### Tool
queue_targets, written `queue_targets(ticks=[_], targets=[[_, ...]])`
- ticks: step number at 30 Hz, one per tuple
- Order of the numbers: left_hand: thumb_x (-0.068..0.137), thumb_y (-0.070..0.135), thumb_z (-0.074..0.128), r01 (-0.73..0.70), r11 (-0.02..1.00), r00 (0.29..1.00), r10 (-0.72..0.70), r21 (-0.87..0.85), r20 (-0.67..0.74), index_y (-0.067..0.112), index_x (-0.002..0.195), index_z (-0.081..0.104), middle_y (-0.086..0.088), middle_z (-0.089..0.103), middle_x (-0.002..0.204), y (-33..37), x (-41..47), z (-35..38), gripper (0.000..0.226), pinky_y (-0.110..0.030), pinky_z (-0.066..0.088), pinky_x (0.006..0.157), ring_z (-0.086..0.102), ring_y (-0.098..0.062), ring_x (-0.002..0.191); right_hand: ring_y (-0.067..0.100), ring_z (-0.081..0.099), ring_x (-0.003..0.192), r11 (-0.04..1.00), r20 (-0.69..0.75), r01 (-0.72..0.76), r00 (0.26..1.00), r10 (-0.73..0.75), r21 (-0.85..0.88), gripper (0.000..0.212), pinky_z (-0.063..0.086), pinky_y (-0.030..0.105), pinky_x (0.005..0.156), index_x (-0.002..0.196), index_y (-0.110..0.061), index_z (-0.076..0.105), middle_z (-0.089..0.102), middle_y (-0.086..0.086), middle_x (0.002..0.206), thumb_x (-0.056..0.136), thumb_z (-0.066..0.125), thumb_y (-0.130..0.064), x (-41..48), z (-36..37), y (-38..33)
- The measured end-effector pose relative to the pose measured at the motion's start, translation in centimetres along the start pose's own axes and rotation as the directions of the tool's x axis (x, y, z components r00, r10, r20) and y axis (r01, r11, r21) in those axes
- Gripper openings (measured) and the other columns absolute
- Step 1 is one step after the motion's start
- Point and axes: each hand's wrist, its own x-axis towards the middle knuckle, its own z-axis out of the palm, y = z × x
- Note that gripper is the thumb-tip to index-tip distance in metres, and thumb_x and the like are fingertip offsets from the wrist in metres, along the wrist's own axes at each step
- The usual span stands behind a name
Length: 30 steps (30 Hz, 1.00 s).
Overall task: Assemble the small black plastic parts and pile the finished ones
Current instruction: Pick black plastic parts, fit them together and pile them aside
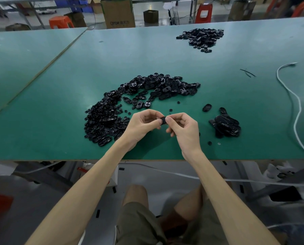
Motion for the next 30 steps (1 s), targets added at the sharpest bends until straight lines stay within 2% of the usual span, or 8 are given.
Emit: queue_targets(ticks=[13,19,23,30], targets=[[0.095,0.006,0.071,-0.002,1.000,1.000,0.002,0.000,-0.028,0.008,0.105,0.072,0.001,0.073,0.089,0.08,-0.11,0.01,0.011,-0.021,0.052,0.069,0.066,-0.013,0.076,0.014,0.068,0.062,1.000,0.029,-0.020,0.999,0.020,-0.008,0.010,0.050,0.023,0.053,0.093,-0.008,0.071,0.077,0.006,0.079,0.090,0.080,-0.013,-0.09,-0.09,0.11],[0.092,0.001,0.073,-0.012,1.000,1.000,0.012,0.011,-0.007,0.003,0.104,0.070,-0.006,0.071,0.090,0.14,-0.20,0.29,0.012,-0.022,0.054,0.076,0.065,-0.015,0.074,0.013,0.068,0.061,1.000,0.019,-0.021,1.000,0.021,-0.011,0.008,0.049,0.023,0.053,0.092,-0.010,0.071,0.077,0.005,0.080,0.092,0.078,-0.014,-0.10,-0.05,0.12],[0.092,0.008,0.075,-0.005,1.000,0.999,0.005,0.011,-0.032,0.005,0.103,0.072,0.000,0.072,0.087,0.06,-0.15,0.23,0.012,-0.021,0.052,0.069,0.065,-0.014,0.074,0.014,0.068,0.062,1.000,0.015,-0.021,1.000,0.021,-0.015,0.008,0.050,0.023,0.054,0.093,-0.010,0.071,0.077,0.005,0.079,0.092,0.078,-0.014,-0.11,-0.02,0.02],[0.090,0.007,0.077,-0.004,1.000,0.998,0.002,-0.031,-0.061,0.009,0.105,0.073,0.000,0.076,0.094,-0.35,-0.01,-0.33,0.016,-0.024,0.054,0.073,0.070,-0.012,0.085,0.012,0.070,0.065,0.997,0.043,-0.021,0.999,0.024,-0.074,0.009,0.052,0.022,0.058,0.094,-0.011,0.070,0.078,0.000,0.082,0.091,0.078,-0.013,-0.22,0.29,-0.04]])
